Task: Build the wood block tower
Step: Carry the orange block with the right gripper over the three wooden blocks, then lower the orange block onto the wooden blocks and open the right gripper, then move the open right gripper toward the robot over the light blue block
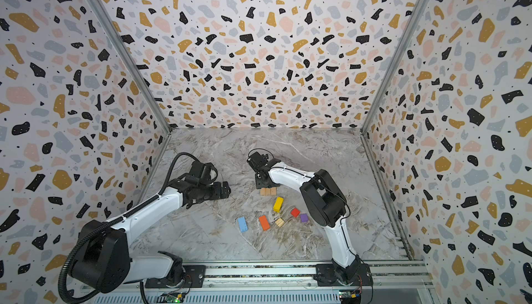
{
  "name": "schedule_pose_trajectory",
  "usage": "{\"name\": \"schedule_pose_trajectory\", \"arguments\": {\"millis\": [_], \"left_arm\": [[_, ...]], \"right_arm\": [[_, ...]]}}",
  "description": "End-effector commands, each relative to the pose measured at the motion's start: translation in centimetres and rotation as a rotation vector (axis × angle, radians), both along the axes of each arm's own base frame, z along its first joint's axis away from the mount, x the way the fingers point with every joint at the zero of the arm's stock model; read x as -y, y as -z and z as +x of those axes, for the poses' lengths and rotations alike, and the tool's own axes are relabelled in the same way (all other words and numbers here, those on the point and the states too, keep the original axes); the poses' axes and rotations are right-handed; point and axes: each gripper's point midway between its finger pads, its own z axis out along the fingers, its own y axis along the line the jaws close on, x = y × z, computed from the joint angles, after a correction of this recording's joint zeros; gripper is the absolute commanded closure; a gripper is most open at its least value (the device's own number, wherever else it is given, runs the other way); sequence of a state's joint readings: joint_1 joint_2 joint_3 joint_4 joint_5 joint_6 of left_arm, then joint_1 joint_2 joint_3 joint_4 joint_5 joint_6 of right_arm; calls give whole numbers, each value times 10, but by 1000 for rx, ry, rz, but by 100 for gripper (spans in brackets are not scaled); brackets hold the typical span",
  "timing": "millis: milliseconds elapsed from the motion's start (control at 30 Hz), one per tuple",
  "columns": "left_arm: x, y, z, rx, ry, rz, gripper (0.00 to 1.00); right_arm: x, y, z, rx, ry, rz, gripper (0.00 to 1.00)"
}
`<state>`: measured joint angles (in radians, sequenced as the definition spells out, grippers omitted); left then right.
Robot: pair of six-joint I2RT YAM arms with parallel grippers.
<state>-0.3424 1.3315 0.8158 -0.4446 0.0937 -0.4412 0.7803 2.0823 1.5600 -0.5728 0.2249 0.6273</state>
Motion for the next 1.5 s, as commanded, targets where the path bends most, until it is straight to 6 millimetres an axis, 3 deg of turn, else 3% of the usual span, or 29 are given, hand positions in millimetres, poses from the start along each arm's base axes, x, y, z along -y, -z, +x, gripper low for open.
{"name": "schedule_pose_trajectory", "arguments": {"millis": [0, 333, 567, 733, 1067, 1467], "left_arm": [[0, -2, 0, 8, 0, -9, 0], [0, -1, 0, 6, 0, -8, 0], [-2, -2, 2, 8, -1, 6, 0], [-3, -3, 3, 9, -3, 15, 0], [-14, -6, 4, 10, -17, 40, 0], [-34, -7, 4, 4, -54, 56, 0]], "right_arm": [[1, -13, -1, 15, 14, 0, 34], [1, -20, 1, 36, 15, 0, 32], [-1, -52, 0, 105, -10, 17, 22], [-9, -77, -14, 136, -99, 44, 12], [-16, -98, -77, 129, -340, 41, 10], [-33, -82, -170, 87, -560, 22, 16]]}}
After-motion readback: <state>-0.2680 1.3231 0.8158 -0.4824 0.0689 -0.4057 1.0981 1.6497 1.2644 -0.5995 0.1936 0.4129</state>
